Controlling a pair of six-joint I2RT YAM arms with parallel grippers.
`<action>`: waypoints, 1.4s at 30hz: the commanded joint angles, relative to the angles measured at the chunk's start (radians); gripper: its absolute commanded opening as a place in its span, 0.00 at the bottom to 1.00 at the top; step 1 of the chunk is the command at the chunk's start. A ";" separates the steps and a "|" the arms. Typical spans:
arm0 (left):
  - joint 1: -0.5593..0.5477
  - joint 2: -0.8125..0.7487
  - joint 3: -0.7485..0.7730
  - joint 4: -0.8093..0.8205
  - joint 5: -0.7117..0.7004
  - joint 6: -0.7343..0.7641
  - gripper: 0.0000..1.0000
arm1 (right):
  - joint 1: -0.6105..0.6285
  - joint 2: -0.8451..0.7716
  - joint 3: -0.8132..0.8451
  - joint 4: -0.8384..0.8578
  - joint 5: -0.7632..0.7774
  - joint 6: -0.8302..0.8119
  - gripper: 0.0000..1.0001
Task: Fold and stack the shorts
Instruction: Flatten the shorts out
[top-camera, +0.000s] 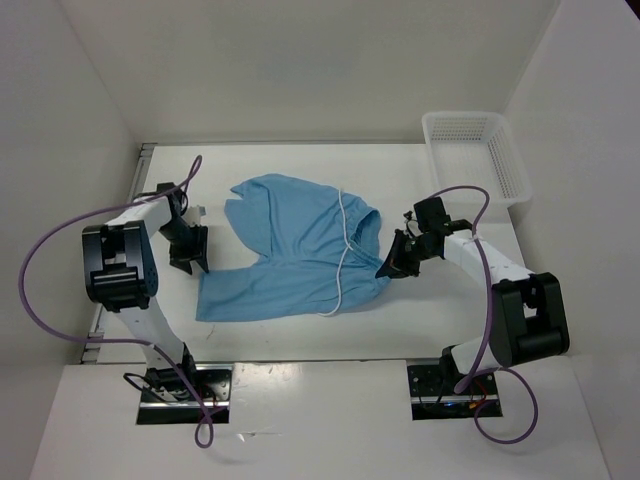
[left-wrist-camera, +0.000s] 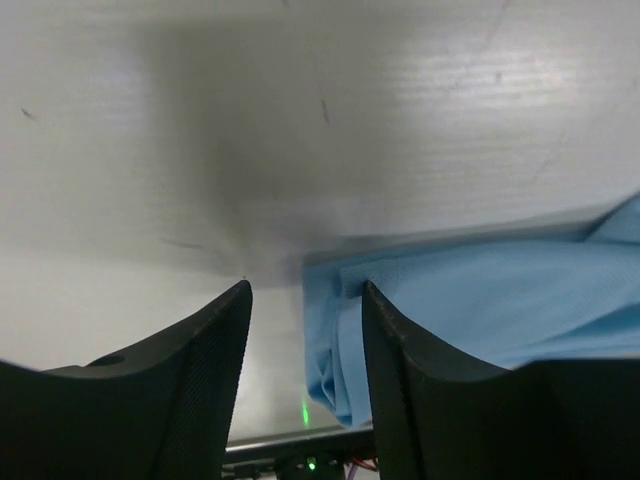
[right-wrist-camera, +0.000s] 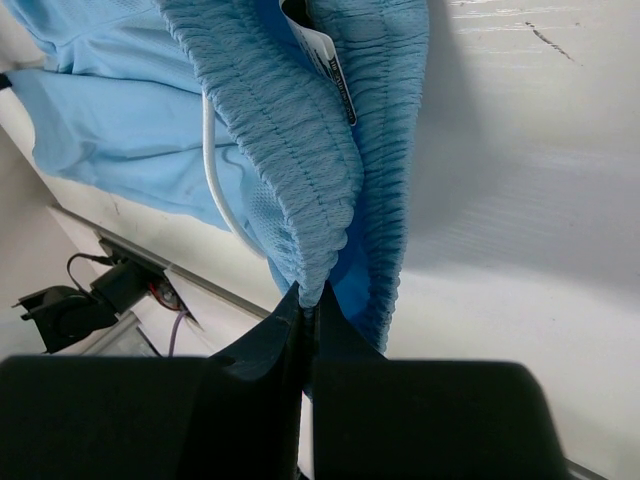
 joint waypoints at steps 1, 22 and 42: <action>0.007 0.027 0.008 0.099 -0.035 0.003 0.55 | -0.003 0.002 -0.002 -0.015 0.000 -0.002 0.00; -0.013 -0.013 -0.077 -0.008 0.292 0.003 0.20 | -0.003 0.012 -0.002 -0.050 0.020 -0.002 0.00; -0.013 -0.200 0.045 -0.206 0.220 0.003 0.00 | 0.032 -0.099 0.088 -0.413 0.196 -0.108 0.47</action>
